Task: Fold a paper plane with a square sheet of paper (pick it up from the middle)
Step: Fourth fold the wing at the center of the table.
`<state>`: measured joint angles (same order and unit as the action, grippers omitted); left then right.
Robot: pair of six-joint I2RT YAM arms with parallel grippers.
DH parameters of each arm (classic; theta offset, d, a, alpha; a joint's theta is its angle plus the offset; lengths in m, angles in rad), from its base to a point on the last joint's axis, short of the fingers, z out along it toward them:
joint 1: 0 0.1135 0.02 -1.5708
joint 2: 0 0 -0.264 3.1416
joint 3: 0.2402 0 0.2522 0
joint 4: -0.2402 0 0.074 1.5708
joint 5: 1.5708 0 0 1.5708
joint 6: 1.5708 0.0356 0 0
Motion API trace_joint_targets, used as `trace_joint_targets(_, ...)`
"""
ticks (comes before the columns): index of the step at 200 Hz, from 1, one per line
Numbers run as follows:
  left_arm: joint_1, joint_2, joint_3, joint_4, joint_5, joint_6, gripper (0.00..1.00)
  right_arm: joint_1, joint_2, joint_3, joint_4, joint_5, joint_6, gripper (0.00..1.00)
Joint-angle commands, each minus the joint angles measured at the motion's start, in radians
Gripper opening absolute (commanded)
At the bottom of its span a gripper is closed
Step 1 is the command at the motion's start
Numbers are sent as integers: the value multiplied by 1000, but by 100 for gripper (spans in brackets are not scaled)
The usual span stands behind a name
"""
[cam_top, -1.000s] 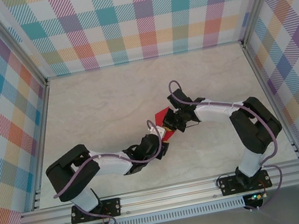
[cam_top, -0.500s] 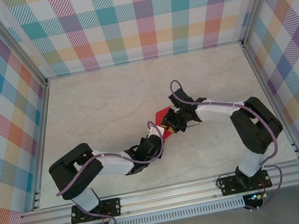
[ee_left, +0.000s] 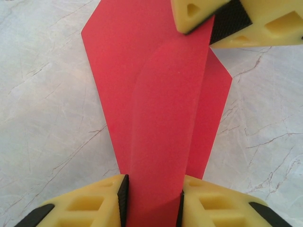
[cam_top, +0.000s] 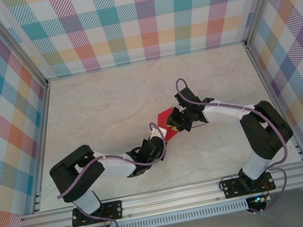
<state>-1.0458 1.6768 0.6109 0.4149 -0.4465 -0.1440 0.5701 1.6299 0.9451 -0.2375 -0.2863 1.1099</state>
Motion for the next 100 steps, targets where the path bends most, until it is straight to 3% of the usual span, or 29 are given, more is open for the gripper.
trace_joint_targets(1,-10,5,36,-12,2,2,35,-4,16,15,-23,-20,-19,17)
trace_joint_targets(42,-10,-10,46,-7,3,17,41,-4,17,14,-24,-19,-18,11)
trace_joint_targets(100,-10,-22,39,8,-24,27,43,-4,23,18,-31,-22,-19,9)
